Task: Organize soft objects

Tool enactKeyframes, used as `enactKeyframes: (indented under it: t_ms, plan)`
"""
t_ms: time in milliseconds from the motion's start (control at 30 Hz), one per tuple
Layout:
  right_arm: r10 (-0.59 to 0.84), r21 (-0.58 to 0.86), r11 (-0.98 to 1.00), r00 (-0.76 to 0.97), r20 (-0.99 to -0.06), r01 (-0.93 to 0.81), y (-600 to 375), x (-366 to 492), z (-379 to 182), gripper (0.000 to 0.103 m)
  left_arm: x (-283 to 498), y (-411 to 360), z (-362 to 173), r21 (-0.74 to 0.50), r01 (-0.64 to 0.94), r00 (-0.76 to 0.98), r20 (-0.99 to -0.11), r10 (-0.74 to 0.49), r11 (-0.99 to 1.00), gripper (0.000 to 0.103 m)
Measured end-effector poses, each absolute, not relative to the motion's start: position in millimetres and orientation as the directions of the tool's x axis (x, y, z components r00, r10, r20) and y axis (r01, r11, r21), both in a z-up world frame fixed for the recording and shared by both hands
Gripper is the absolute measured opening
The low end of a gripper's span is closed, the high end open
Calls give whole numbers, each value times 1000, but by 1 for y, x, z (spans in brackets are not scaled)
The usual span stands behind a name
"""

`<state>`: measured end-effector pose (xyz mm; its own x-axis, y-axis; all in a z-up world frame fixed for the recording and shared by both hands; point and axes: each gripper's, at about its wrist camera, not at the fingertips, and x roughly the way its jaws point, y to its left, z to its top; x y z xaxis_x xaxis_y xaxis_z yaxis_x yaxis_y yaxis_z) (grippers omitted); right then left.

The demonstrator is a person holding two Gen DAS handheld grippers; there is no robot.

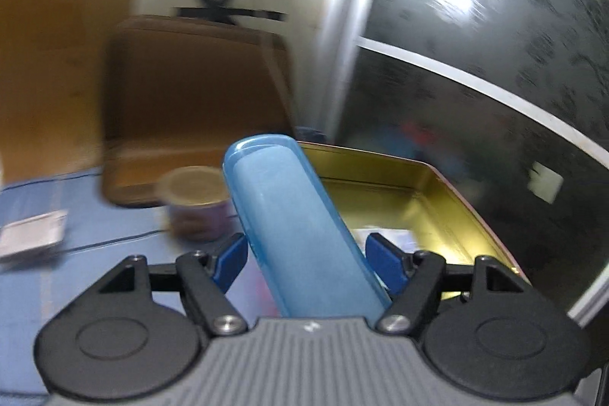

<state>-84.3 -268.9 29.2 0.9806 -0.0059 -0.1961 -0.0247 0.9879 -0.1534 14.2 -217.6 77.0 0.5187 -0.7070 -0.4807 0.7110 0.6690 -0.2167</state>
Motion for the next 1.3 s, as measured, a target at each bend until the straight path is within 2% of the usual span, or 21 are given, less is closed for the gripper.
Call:
enactKeyframes:
  t_ms: [133, 300, 400, 767, 900, 1033, 1167, 1300]
  plan:
    - [-119, -134, 987, 972, -204, 92, -306, -84, 28, 57, 14, -268, 70, -215, 765, 445, -503, -740, 607, 69]
    - [-234, -115, 971, 929, -287, 209, -341, -64, 15, 58, 17, -296, 60, -149, 765, 471, -535, -701, 627, 72]
    - [-201, -63, 980, 937, -287, 191, -349, -69, 11, 59, 17, -287, 59, -163, 757, 472, -534, -702, 633, 74]
    - [-165, -67, 986, 963, -213, 154, -331, -73, 18, 60, 14, -209, 69, -219, 684, 557, -460, -691, 696, 75]
    - [-125, -49, 992, 977, -172, 118, -317, -74, 25, 61, 24, -156, 66, -275, 609, 614, -431, -661, 744, 77]
    - [-36, -71, 997, 985, -168, 24, -291, -71, 29, 64, 41, -96, 54, -305, 483, 690, -444, -571, 821, 77]
    - [93, -83, 990, 969, -230, -115, -259, -58, 24, 64, 61, -33, 29, -300, 304, 757, -501, -420, 904, 77]
    - [209, -37, 971, 919, -335, -234, -229, -38, 15, 64, 77, 15, 2, -287, 161, 782, -547, -299, 944, 77]
